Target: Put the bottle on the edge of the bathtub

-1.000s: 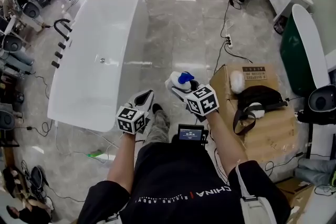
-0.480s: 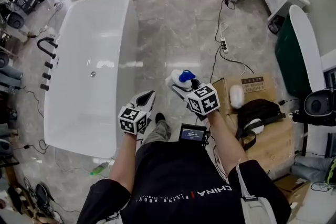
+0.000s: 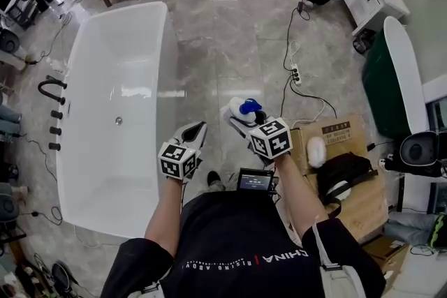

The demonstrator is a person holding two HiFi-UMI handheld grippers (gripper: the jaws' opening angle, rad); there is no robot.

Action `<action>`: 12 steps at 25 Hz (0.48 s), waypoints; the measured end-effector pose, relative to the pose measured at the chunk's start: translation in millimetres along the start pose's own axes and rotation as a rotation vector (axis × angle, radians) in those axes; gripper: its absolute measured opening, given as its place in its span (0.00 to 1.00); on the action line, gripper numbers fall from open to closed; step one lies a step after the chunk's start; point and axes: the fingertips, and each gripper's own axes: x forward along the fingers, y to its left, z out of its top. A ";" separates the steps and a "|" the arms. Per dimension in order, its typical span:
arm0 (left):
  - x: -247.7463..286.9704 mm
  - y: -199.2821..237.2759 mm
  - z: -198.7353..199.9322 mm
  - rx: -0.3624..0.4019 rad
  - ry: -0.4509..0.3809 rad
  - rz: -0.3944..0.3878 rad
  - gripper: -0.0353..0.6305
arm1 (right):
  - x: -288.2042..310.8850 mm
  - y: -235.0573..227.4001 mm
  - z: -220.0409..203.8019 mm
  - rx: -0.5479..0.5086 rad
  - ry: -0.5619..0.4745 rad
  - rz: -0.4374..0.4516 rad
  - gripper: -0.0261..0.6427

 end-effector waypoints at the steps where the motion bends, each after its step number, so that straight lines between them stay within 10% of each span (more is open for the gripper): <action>1: 7.2 6.8 4.9 0.001 0.005 -0.005 0.07 | 5.7 -6.1 6.5 0.006 -0.003 -0.002 0.44; 12: 123.3 80.7 66.3 0.002 0.023 0.017 0.07 | 87.8 -114.0 78.4 -0.003 -0.010 0.045 0.44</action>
